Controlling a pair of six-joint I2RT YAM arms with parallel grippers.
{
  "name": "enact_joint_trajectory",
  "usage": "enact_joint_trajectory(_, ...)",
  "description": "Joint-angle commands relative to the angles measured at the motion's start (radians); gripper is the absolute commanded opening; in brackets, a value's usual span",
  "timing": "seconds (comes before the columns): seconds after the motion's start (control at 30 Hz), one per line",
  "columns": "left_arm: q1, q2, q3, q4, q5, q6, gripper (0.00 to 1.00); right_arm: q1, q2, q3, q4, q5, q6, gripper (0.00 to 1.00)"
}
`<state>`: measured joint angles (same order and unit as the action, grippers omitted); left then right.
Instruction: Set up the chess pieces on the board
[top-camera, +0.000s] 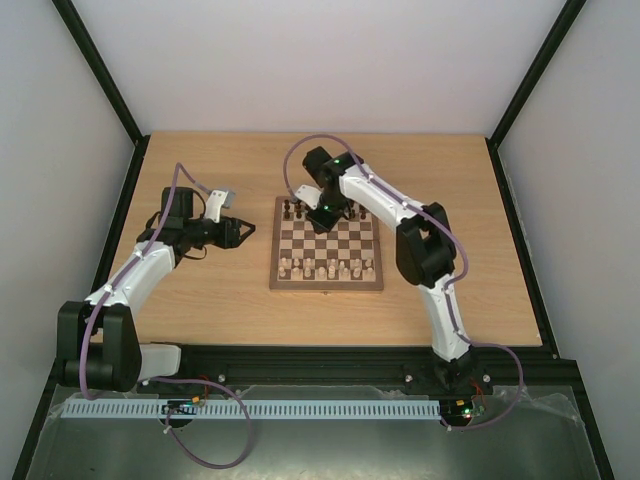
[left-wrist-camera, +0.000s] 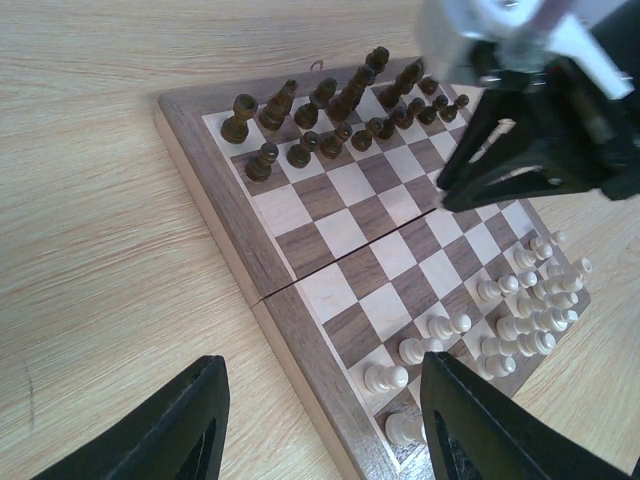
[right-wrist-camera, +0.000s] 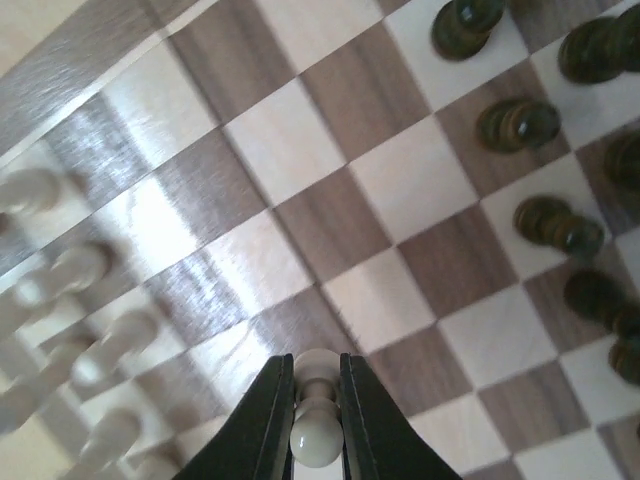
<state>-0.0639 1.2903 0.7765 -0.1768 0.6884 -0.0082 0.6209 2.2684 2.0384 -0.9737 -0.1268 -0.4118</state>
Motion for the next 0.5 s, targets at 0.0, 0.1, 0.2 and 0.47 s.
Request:
enact_joint_trajectory(0.0,0.007,0.009,-0.008,0.013,0.013,-0.006,0.56,-0.003,-0.123,-0.092,-0.064,-0.083,-0.017,0.10)
enact_joint_trajectory(0.1,0.007,0.012,-0.006,0.013,0.014,-0.007,0.56,-0.002,-0.181,-0.158,-0.063,-0.120,-0.031,0.11)
enact_joint_trajectory(0.2,0.007,0.013,-0.006,0.015,0.014,-0.009,0.56,0.002,-0.223,-0.219,-0.042,-0.131,-0.036,0.11)
enact_joint_trajectory(0.47,0.007,0.006,-0.006,0.008,0.014,-0.008,0.56,0.035,-0.312,-0.397,0.090,-0.103,-0.074,0.12)
